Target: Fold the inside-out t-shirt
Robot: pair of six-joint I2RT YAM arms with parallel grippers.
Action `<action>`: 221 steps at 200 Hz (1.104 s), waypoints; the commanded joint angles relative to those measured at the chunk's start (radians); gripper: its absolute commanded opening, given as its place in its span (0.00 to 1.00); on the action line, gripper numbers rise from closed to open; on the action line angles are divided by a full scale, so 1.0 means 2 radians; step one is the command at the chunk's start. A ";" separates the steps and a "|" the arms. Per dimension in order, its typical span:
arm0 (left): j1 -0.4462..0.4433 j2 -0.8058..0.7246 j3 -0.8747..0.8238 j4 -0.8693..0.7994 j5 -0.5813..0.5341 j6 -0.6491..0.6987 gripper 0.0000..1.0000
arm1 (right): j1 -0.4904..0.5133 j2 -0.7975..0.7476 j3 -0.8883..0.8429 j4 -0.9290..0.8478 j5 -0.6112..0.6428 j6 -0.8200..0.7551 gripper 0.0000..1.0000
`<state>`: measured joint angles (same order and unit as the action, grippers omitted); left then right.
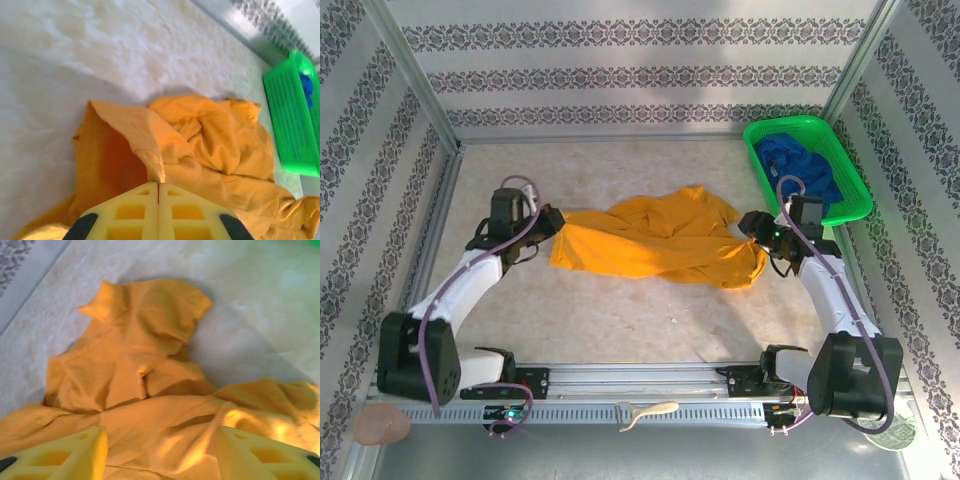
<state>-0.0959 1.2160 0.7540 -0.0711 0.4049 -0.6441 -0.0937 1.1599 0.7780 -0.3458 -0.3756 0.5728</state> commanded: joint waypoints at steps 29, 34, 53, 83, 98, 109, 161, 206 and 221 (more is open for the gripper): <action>0.051 -0.118 -0.051 -0.085 -0.072 -0.022 0.00 | 0.042 -0.100 -0.028 -0.070 0.061 -0.011 0.59; 0.055 -0.127 -0.053 -0.089 -0.075 -0.022 0.00 | 0.044 -0.110 -0.039 -0.073 0.064 -0.007 0.58; 0.067 -0.144 -0.059 -0.100 -0.073 -0.022 0.00 | 0.056 -0.148 -0.085 -0.077 0.069 0.008 0.53; 0.071 -0.143 -0.059 -0.112 -0.071 -0.022 0.00 | 0.089 -0.161 -0.124 -0.065 0.056 0.016 0.37; 0.072 -0.143 -0.060 -0.110 -0.065 -0.022 0.00 | 0.120 -0.170 -0.127 -0.068 0.071 0.021 0.34; 0.072 -0.143 -0.060 -0.110 -0.062 -0.023 0.00 | 0.145 -0.178 -0.125 -0.071 0.084 0.029 0.33; 0.072 -0.153 -0.067 -0.092 -0.044 -0.023 0.00 | 0.251 -0.138 -0.117 -0.049 0.161 0.061 0.40; 0.072 -0.153 -0.067 -0.086 -0.037 -0.022 0.00 | 0.252 -0.070 -0.096 -0.031 0.219 0.029 0.54; 0.073 -0.152 -0.069 -0.083 -0.034 -0.022 0.00 | 0.245 -0.066 -0.094 -0.031 0.231 0.016 0.55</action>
<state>0.0349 0.9264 0.6300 -0.2634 0.3145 -0.6827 0.4038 1.0214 0.5461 -0.4290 -0.0151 0.6548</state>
